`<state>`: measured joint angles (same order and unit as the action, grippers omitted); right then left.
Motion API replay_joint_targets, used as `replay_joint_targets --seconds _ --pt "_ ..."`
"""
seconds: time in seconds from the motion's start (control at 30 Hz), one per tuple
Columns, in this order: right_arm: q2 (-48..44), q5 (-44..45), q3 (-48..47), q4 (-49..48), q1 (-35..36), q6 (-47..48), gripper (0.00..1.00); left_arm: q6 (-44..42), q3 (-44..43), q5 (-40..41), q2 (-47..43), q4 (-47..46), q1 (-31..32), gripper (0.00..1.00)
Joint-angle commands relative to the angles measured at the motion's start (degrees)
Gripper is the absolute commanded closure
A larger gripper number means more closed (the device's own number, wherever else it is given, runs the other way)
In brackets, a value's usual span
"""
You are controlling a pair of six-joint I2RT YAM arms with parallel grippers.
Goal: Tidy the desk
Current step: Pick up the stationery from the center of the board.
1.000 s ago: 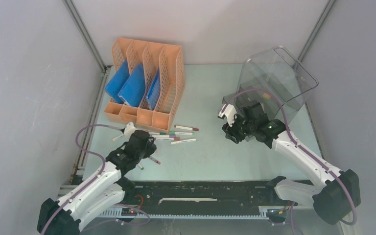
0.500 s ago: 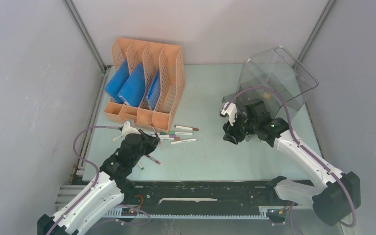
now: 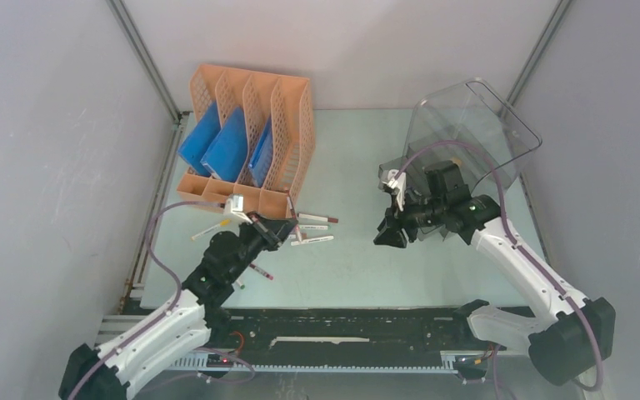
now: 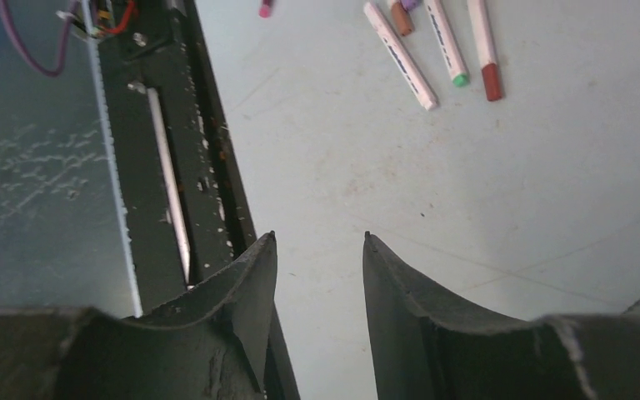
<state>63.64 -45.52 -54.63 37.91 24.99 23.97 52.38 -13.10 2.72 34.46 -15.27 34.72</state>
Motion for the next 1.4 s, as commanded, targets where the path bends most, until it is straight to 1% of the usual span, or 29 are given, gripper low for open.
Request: replay_joint_targets --seconds 0.0,0.13,0.37,0.47,0.63,0.77,1.03,1.17,1.37 --pt "-1.32 -8.45 -3.0 1.08 -2.29 -0.97 0.49 -5.12 -3.95 -1.19 6.7 -12.59 5.16 1.0" --pt "-1.5 -12.18 -3.45 1.45 -4.48 -1.58 0.49 -7.41 -6.87 0.9 12.94 -16.86 9.85 1.0" --pt "-1.51 -16.12 -3.79 1.2 -7.75 -3.36 0.43 -9.76 -11.45 3.66 24.0 -24.53 16.72 1.0" --pt "-1.13 -16.54 -3.78 -0.59 -8.9 -6.72 0.42 -10.46 -13.59 4.2 28.66 -26.35 18.97 1.0" --pt "-0.96 -16.88 -3.2 -3.61 -10.89 -11.63 0.41 -12.15 -17.05 4.54 34.03 -27.88 22.26 1.0" --pt "-1.23 -16.57 -2.05 -6.77 -11.45 -15.4 0.39 -13.53 -19.43 5.38 37.08 -28.6 24.64 1.0" --pt "-0.58 -11.95 -0.24 -13.64 -11.59 -26.08 0.38 -14.81 -21.39 7.28 40.93 -31.65 27.79 1.0" --pt "-0.62 -12.17 0.85 -15.81 -11.5 -28.86 0.38 -14.76 -21.56 7.95 41.96 -33.15 28.53 1.0" --pt "-0.36 -10.17 1.86 -17.44 -11.08 -30.91 0.4 -14.76 -21.95 8.33 42.78 -34.61 29.26 1.0"
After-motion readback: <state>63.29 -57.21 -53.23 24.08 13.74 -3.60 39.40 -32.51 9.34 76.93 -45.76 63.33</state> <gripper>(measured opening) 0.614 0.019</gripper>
